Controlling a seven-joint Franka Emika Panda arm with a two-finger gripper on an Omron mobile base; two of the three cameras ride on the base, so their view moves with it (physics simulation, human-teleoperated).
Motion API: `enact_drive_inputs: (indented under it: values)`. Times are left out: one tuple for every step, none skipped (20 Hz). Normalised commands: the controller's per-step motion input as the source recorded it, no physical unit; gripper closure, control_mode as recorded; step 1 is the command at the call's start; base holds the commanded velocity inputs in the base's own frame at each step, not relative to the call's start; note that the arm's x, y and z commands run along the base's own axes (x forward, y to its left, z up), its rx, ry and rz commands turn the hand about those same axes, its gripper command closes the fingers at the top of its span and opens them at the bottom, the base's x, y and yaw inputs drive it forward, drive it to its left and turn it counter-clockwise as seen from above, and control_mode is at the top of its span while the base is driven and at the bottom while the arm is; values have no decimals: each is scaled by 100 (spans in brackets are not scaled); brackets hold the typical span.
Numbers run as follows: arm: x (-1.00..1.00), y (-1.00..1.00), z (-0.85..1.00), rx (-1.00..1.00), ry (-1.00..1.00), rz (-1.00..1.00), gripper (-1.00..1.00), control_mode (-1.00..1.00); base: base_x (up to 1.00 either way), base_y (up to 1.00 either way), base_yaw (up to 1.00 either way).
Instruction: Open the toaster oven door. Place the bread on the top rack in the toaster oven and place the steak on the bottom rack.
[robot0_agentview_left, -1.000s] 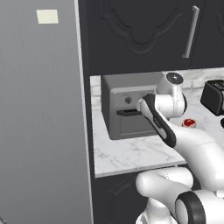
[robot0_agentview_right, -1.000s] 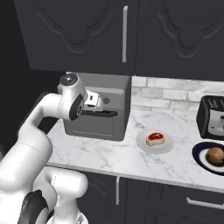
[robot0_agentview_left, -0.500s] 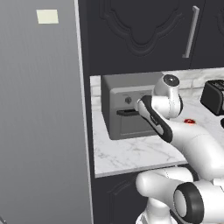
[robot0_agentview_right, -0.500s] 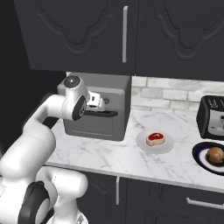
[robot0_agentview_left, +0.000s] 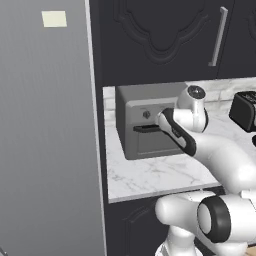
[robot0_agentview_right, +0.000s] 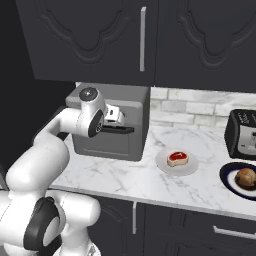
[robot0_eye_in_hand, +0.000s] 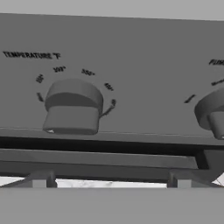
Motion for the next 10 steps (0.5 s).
enact_drive_inputs:
  values:
    - [17, 0, -26, 0, -4, 0, -100, -100, 0, 0, 0]
    - [16, 0, -26, 0, -4, 0, -100, -100, 0, 0, 0]
    - [16, 0, -26, 0, -4, 0, -100, -100, 0, 0, 0]
    - [17, 0, -24, 0, -3, 0, -100, -100, 0, 0, 0]
    - [20, 0, -21, 0, -2, 0, -100, -100, 0, 0, 0]
    - [24, 0, -17, 0, -2, 0, -100, -100, 0, 0, 0]
    - [26, 0, -16, 0, -2, 0, -100, -100, 0, 0, 0]
    - [29, 0, -15, 0, -3, 0, -100, -100, 0, 0, 0]
    - [29, 0, -13, 0, -2, 0, -100, -100, 0, 0, 0]
    - [30, 0, -11, 0, -1, 0, -100, -100, 0, 0, 0]
